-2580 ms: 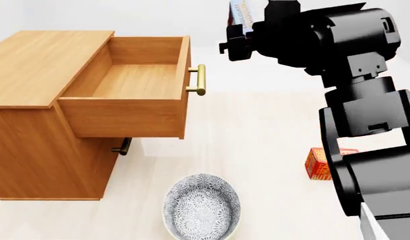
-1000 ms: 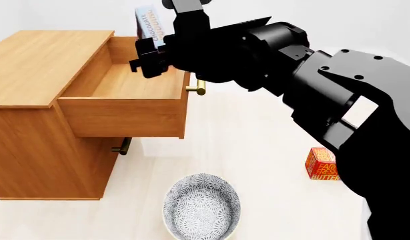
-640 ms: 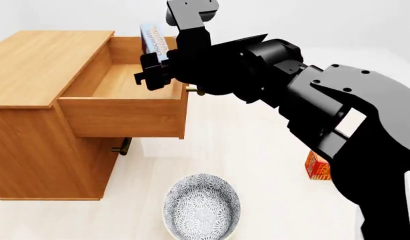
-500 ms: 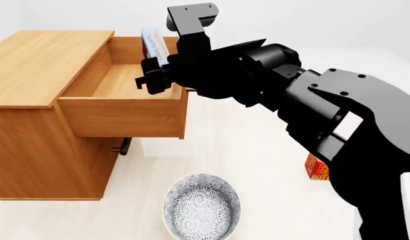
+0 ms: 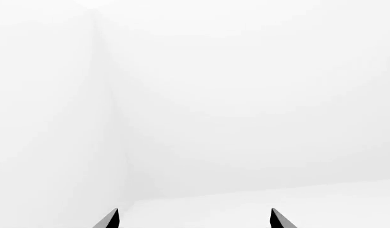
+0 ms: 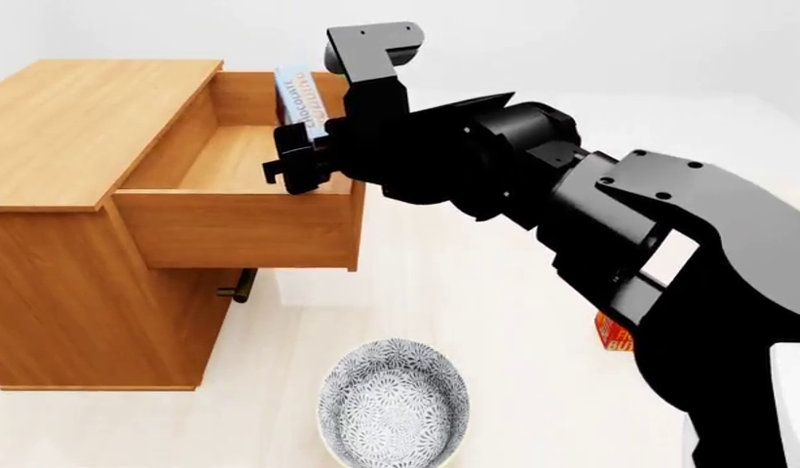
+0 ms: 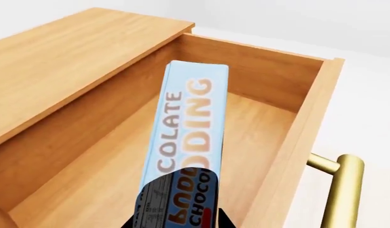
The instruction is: Put the chocolate pudding in the top drawer of the cabinet and close it.
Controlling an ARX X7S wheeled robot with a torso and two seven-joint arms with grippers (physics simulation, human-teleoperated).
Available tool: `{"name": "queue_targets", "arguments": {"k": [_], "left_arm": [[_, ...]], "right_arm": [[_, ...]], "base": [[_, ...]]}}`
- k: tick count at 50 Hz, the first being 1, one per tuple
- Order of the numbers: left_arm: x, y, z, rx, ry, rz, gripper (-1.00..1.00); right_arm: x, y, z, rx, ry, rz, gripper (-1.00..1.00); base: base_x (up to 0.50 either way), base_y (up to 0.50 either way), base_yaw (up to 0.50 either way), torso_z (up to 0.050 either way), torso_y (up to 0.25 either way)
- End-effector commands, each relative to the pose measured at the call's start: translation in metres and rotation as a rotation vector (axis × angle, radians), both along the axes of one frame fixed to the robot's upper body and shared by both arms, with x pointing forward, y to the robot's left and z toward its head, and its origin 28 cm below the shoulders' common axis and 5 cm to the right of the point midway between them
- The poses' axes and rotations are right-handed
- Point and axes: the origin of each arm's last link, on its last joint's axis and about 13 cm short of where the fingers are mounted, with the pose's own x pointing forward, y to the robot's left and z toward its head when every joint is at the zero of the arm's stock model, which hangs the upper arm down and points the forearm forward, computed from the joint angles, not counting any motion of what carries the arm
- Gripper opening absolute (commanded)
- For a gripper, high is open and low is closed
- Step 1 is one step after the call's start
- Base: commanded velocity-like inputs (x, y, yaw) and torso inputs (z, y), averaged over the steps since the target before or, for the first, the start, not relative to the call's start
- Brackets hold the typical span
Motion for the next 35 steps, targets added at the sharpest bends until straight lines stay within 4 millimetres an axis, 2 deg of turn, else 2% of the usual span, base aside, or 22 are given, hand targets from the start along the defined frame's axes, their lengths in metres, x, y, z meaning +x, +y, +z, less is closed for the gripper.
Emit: {"name": "queue_targets", "arguments": {"k": [1, 5, 6, 35], "left_arm": [[0.0006, 0.0006, -0.0017, -0.001, 0.003, 0.001, 1.00], [0.0006, 0.0006, -0.0017, -0.001, 0.003, 0.001, 1.00], [0.0006, 0.0007, -0.0016, -0.002, 0.003, 0.001, 1.00], [0.0015, 0.0006, -0.0014, -0.001, 0.002, 0.000, 1.00]], "right_arm": [[-0.0001, -0.0013, -0.0168, -0.037, 0.035, -0.006, -1.00], [-0.0004, -0.0012, -0.0172, -0.037, 0.040, -0.002, -1.00], [-0.0005, -0.0012, -0.0173, -0.037, 0.042, 0.000, 1.00], [-0.0001, -0.0024, -0.0108, -0.045, 0.032, -0.008, 1.00]], "base": [[0.00, 0.00, 0.00, 0.000, 0.000], [0.00, 0.00, 0.00, 0.000, 0.000], [0.01, 0.00, 0.00, 0.000, 0.000], [0.00, 0.00, 0.00, 0.000, 0.000]]}}
